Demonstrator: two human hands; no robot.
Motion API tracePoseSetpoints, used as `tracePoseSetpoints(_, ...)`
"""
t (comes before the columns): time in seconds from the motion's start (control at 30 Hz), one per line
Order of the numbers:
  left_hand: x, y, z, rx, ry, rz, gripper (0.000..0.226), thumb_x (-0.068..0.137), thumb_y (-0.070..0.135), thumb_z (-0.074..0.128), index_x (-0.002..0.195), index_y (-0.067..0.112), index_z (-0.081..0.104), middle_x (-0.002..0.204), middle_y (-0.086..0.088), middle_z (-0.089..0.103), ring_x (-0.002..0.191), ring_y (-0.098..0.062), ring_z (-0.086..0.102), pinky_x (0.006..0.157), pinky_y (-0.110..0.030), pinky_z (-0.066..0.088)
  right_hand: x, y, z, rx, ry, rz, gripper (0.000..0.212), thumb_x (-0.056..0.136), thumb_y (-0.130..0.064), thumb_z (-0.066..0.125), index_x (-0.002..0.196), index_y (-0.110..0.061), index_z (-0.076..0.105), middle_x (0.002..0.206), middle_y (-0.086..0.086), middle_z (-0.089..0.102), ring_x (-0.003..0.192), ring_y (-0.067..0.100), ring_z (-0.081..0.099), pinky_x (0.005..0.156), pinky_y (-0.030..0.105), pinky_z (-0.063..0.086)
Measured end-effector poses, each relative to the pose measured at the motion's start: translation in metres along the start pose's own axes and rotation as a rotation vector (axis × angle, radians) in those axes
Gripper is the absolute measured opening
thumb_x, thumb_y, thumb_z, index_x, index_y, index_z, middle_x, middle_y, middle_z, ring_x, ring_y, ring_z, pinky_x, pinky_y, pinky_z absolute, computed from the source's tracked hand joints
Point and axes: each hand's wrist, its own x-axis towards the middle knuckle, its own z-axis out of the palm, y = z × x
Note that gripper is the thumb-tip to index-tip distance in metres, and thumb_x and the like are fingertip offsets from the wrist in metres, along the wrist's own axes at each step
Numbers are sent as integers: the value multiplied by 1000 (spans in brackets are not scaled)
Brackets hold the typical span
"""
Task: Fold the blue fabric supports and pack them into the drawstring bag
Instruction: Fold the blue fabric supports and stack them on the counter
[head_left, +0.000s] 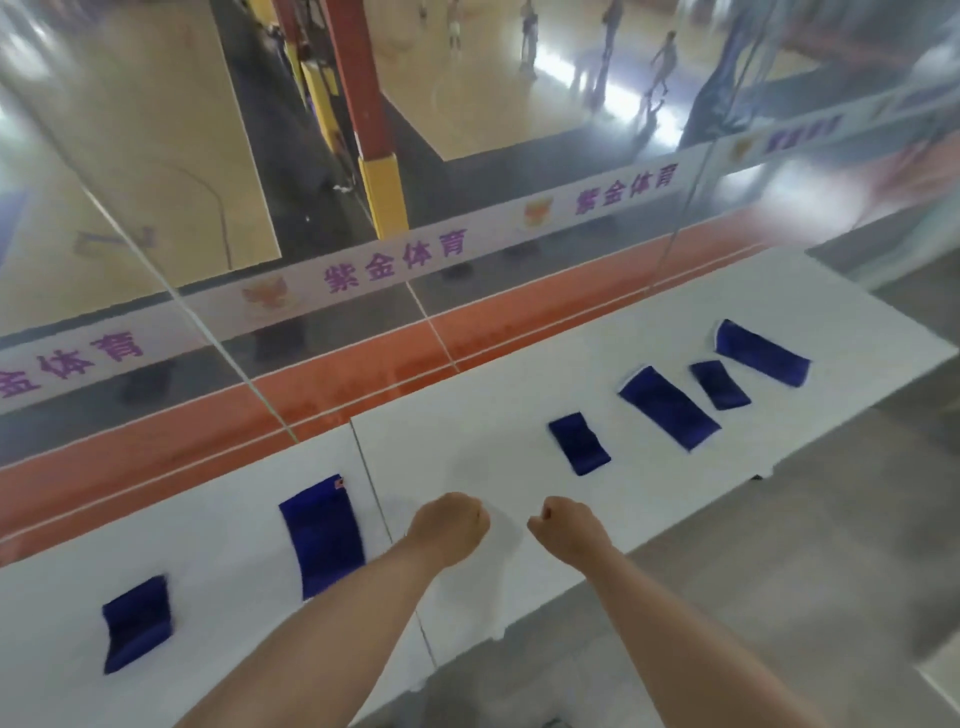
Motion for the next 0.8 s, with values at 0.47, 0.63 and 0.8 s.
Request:
tracePoseSetpoints(0.47, 140, 120, 12, 25, 100, 88, 21, 96, 24, 42, 87, 13, 57, 91, -2, 61, 81, -24, 60, 69, -34, 49, 62, 128, -69, 153, -22, 139, 11, 92, -19, 38, 85, -13, 45, 93, 5, 57, 78, 23, 48, 61, 31, 36)
tracePoseSetpoints(0.63, 214, 110, 24, 11, 64, 82, 17, 97, 23, 43, 88, 17, 56, 93, -2, 59, 86, -23, 61, 77, -39, 55, 118, 129, -74, 177, -47, 179, 15, 88, -27, 45, 77, -16, 48, 86, 3, 60, 72, 19, 50, 63, 33, 41)
tracePoseSetpoints(0.8, 273, 96, 39, -68, 38, 52, 28, 99, 20, 48, 126, 20, 57, 124, 1, 55, 110, -21, 57, 84, -31, 49, 171, 122, -70, 199, -69, 340, 13, 91, -28, 42, 85, -17, 44, 88, 1, 54, 71, 19, 50, 63, 31, 42)
